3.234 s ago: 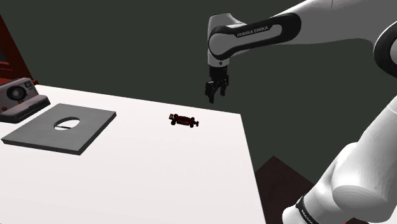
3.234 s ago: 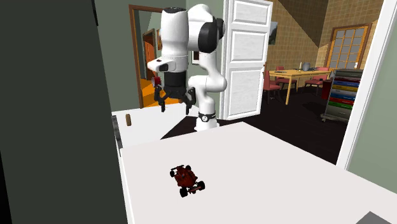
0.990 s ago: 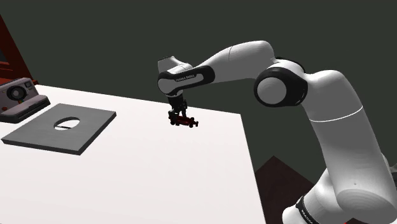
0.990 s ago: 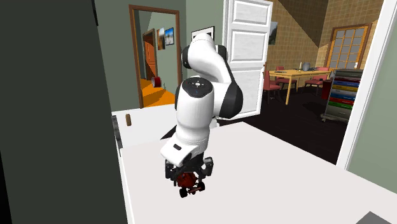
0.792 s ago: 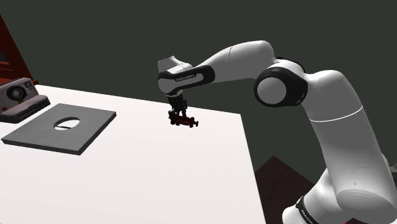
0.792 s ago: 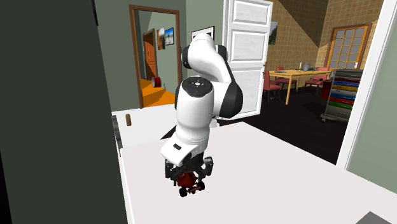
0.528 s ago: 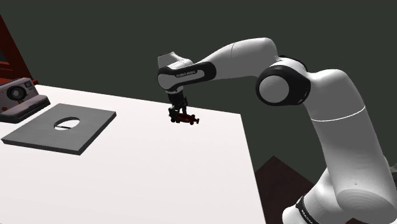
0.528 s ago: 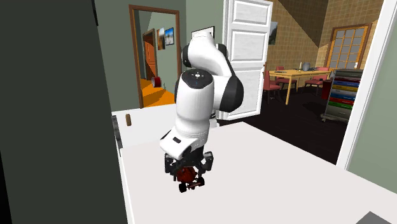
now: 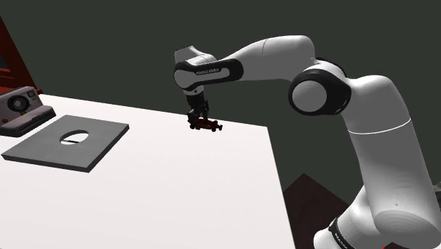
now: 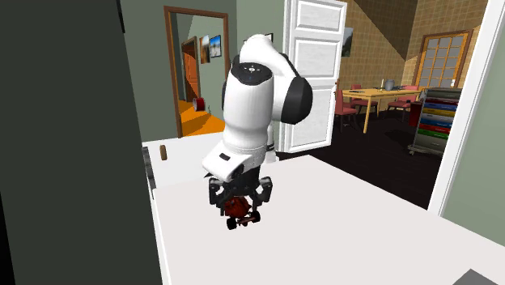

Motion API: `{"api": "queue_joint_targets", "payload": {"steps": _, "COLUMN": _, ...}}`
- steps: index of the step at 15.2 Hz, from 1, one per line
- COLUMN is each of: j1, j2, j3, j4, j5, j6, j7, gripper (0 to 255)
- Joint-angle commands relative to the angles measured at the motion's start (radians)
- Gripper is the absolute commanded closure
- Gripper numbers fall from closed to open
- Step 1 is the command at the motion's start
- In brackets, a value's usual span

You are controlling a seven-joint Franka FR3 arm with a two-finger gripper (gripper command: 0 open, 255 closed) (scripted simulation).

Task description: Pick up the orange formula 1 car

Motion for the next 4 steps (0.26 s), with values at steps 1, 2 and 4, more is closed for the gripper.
{"api": "queue_joint_targets", "payload": {"steps": 1, "j1": -0.001, "j2": -0.006, "j3": 0.000, "j4": 0.014, "j5": 0.000, "j6": -0.020, "j7": -0.004, "gripper": 255}}
{"api": "queue_joint_targets", "payload": {"steps": 2, "j1": -0.001, "j2": -0.009, "j3": 0.000, "j4": 0.023, "j5": 0.001, "j6": -0.032, "j7": -0.006, "gripper": 255}}
{"api": "queue_joint_targets", "payload": {"steps": 4, "j1": -0.001, "j2": -0.009, "j3": 0.000, "j4": 0.025, "j5": 0.001, "j6": -0.034, "j7": -0.006, "gripper": 255}}
